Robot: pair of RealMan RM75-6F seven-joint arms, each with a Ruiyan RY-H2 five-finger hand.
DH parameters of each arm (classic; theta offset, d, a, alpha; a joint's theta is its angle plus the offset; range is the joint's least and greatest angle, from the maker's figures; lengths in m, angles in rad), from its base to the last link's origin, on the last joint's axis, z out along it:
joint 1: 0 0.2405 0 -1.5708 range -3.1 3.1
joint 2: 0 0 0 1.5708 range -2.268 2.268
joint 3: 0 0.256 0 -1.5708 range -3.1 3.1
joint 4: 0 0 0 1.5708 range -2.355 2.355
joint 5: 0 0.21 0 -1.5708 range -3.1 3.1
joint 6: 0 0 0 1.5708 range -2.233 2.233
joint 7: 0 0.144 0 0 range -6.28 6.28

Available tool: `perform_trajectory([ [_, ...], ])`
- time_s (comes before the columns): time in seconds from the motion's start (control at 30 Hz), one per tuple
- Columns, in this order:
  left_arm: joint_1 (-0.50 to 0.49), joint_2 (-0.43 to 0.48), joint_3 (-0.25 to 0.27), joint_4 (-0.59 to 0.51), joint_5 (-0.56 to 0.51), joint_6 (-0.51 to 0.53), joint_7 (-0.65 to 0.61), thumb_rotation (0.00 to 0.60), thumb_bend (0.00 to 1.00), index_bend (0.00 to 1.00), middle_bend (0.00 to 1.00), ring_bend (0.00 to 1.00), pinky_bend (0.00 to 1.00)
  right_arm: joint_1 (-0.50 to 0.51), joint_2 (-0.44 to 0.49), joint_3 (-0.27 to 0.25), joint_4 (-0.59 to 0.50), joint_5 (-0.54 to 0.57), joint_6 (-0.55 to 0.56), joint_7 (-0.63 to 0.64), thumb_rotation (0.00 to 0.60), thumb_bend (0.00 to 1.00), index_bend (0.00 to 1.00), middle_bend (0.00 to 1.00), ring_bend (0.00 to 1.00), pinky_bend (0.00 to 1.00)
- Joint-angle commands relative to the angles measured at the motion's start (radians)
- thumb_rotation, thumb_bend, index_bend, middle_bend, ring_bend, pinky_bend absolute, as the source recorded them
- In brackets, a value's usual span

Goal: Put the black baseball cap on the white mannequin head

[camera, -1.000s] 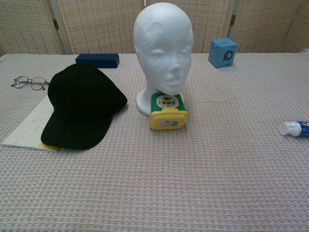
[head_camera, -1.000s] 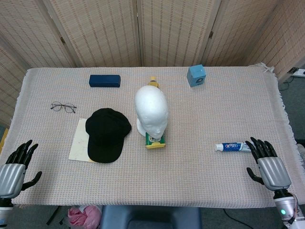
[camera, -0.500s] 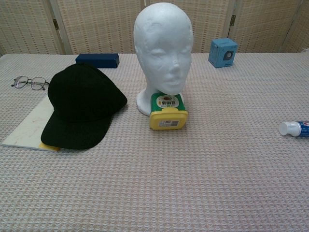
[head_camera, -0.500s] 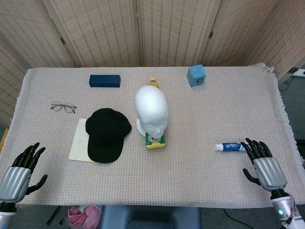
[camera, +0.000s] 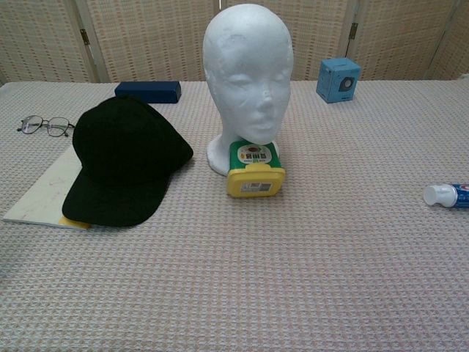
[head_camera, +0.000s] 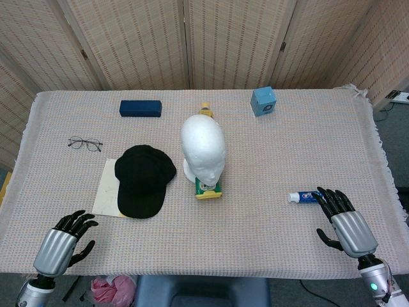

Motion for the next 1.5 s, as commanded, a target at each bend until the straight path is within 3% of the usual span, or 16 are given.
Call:
perform_trajectory([
  [0.03, -0.015, -0.042, -0.011, 0.032, -0.005, -0.01, -0.001, 0.6, 0.33, 0.41, 0.38, 0.28, 0.4, -0.006, 0.01, -0.009, -0.005, -0.02, 0.018, 0.013, 0.6, 0.28, 0.0, 0.0, 0.0, 0.0],
  [0.5, -0.051, -0.174, -0.019, 0.136, -0.091, -0.114, 0.009, 0.6, 0.33, 0.4, 0.4, 0.29, 0.42, -0.026, 0.059, -0.051, -0.024, -0.111, 0.075, 0.082, 0.6, 0.26, 0.0, 0.0, 0.0, 0.0],
  [0.7, -0.062, -0.213, -0.022, 0.146, -0.118, -0.15, 0.087, 0.6, 0.33, 0.3, 0.36, 0.23, 0.38, -0.024, 0.065, -0.051, -0.023, -0.109, 0.073, 0.097, 0.6, 0.26, 0.0, 0.0, 0.0, 0.0],
  [1.03, -0.076, -0.308, -0.024, 0.239, -0.096, -0.117, 0.128, 0.6, 0.33, 0.27, 0.33, 0.21, 0.38, -0.025, 0.069, -0.054, -0.024, -0.116, 0.079, 0.104, 0.6, 0.26, 0.0, 0.0, 0.0, 0.0],
  [1.23, -0.077, -0.395, -0.026, 0.362, -0.043, -0.025, 0.144, 0.6, 0.33, 0.27, 0.33, 0.2, 0.37, -0.026, 0.07, -0.055, -0.025, -0.116, 0.077, 0.104, 0.6, 0.26, 0.0, 0.0, 0.0, 0.0],
  [1.5, -0.091, -0.484, -0.023, 0.477, -0.043, -0.014, 0.123, 0.6, 0.33, 0.3, 0.33, 0.2, 0.36, -0.029, 0.072, -0.057, -0.027, -0.123, 0.085, 0.105, 0.6, 0.26, 0.0, 0.0, 0.0, 0.0],
])
